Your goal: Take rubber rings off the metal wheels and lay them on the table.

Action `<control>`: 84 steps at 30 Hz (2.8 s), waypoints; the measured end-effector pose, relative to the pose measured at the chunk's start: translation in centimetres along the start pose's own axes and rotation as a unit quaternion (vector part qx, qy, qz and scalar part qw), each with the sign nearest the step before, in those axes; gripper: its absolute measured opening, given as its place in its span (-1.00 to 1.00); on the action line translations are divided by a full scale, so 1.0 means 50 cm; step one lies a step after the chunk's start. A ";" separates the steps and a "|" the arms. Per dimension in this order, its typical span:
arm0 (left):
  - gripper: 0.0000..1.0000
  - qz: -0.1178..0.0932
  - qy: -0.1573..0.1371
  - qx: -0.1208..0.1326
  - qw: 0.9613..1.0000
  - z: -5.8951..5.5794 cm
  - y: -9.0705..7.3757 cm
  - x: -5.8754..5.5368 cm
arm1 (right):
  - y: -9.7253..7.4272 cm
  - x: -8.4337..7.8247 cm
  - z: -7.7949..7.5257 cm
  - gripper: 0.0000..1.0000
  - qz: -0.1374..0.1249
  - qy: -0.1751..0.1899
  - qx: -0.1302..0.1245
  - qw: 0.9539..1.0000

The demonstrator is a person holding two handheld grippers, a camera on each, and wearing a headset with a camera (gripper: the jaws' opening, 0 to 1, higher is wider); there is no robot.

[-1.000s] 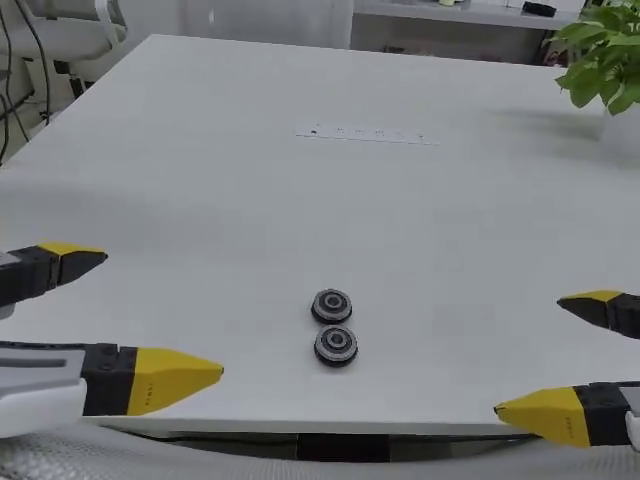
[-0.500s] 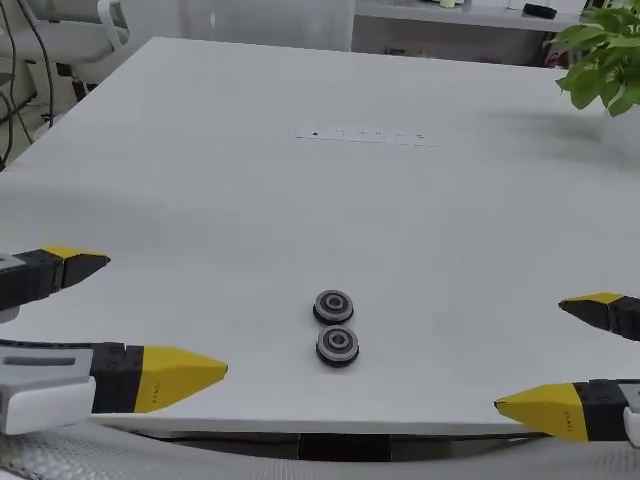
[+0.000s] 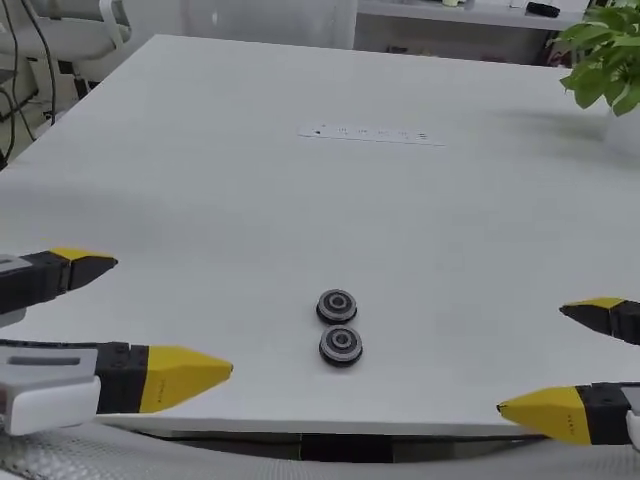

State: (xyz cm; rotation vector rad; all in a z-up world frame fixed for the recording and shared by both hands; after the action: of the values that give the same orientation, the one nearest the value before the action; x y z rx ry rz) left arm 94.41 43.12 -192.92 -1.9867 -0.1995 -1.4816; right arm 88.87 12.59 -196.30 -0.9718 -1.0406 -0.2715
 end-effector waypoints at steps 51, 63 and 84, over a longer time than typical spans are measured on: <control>0.71 0.014 0.129 -0.086 0.988 0.005 0.109 0.109 | 0.113 0.160 -0.017 0.41 -0.002 -0.128 0.079 0.989; 0.51 -0.013 0.179 -0.134 0.975 -0.024 0.177 0.177 | 0.219 0.171 0.022 -0.09 0.025 -0.194 0.133 0.972; 0.11 -0.056 0.183 -0.168 0.967 -0.046 0.307 0.135 | 0.291 0.079 0.012 -0.41 0.032 -0.132 0.183 0.974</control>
State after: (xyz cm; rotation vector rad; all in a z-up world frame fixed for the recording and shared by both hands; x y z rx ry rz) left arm 102.27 28.14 -192.60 -1.9311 0.1079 -2.0351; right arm 99.41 22.37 -200.91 -0.7159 -1.2471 0.1067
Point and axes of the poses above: the centre of the closed fingertips' face, and the gripper's own axes: y roughly forward along the fingers, z roughly to its left, x roughly out of its top, the point moved 4 cm from there along -y, roughly backward along the fingers, and after that the axes turned 1 degree about x, right-handed, at the moved point
